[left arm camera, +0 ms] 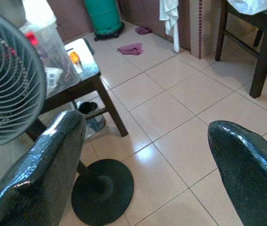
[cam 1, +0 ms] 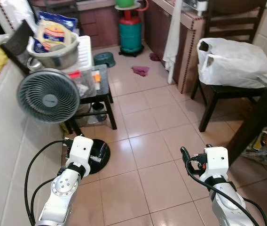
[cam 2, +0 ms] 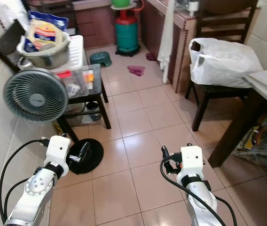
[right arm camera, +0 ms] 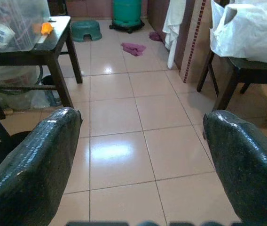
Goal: Setting the table
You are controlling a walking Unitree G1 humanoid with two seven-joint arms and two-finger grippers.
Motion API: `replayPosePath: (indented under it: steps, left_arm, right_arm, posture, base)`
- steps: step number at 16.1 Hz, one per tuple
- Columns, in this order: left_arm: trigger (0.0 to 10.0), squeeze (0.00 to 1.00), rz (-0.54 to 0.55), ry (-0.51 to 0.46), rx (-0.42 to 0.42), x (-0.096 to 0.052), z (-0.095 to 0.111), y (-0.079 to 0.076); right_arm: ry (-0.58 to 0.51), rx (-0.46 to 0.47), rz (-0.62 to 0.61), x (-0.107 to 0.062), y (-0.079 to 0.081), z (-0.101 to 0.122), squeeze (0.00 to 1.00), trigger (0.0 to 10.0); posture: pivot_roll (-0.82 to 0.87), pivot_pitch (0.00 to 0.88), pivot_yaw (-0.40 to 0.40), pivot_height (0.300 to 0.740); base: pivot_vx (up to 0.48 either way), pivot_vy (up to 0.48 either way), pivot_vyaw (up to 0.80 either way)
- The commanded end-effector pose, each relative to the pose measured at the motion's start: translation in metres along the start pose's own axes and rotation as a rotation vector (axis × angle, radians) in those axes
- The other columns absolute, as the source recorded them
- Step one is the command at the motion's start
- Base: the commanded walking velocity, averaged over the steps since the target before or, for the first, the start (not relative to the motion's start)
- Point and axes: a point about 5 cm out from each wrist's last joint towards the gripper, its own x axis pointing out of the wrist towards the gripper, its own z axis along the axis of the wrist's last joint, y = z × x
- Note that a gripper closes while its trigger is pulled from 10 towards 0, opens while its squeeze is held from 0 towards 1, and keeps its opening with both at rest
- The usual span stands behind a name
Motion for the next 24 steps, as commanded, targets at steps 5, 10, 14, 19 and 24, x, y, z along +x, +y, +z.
replayPosePath:
  steps: [5,10,14,19,24]
  left_arm:
    - [10.0,0.00,-0.002,0.007,-0.004,0.004,0.001,-0.001]
    - [10.0,0.00,-0.001,0.009,-0.009,0.006,0.003,-0.001]
    - [10.0,0.00,-0.009,0.006,-0.011,0.007,0.006,-0.002]
    - [10.0,0.00,-0.011,0.007,-0.014,0.010,0.008,-0.003]
    - [10.0,0.00,0.006,0.010,-0.024,0.013,0.007,-0.002]
  right_arm:
    - [-0.018,0.005,-0.001,-0.002,0.005,0.006,0.00,10.0]
    - [-0.016,0.010,-0.007,-0.003,0.004,0.006,0.00,10.0]
    - [-0.015,0.018,-0.008,-0.002,0.007,0.006,0.00,10.0]
    - [-0.012,0.015,-0.013,-0.004,0.005,0.006,0.00,10.0]
    - [-0.016,0.012,-0.005,-0.002,0.006,0.009,0.00,10.0]
  posture:
    - [-0.20,0.004,0.135,0.740]
    - [-0.19,0.014,0.136,0.740]
    - [-0.20,0.019,0.141,0.740]
    - [-0.20,0.021,0.142,0.740]
    - [-0.20,0.020,0.137,0.740]
  base:
    - [0.000,0.000,-0.79]
    - [0.000,0.000,-0.80]
    - [0.000,0.000,-0.79]
    - [0.000,0.000,-0.79]
    - [0.000,0.000,-0.79]
